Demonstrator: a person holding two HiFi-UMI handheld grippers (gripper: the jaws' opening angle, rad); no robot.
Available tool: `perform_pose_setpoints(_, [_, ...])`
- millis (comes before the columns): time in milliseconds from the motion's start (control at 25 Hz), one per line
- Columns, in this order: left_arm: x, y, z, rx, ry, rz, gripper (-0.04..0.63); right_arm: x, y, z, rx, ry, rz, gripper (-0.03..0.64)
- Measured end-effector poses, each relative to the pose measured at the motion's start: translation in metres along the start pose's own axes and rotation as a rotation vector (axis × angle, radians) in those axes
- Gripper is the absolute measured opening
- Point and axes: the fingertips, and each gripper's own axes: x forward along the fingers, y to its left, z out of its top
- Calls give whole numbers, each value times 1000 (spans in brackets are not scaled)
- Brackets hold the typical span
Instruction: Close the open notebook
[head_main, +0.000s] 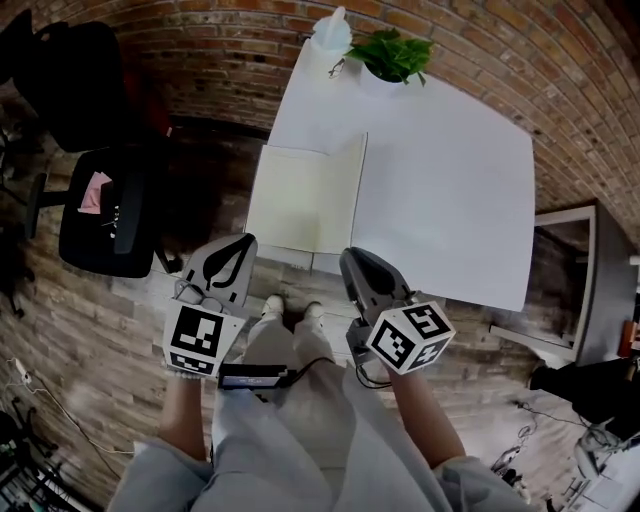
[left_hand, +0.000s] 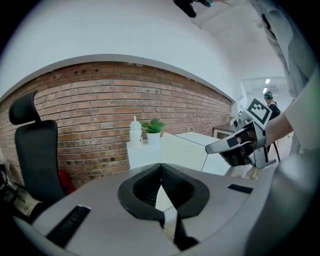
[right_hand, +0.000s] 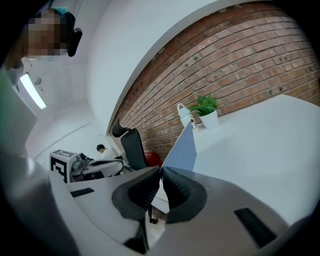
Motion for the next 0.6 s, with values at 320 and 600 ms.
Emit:
perform_pose_setpoints(320, [-34, 33, 10, -110, -54, 108, 18, 34, 40, -3, -119, 76, 97, 54])
perform_pose_setpoints(600, [-62, 51, 6, -150, -25, 188, 18, 71, 67, -20, -200, 158, 171, 54])
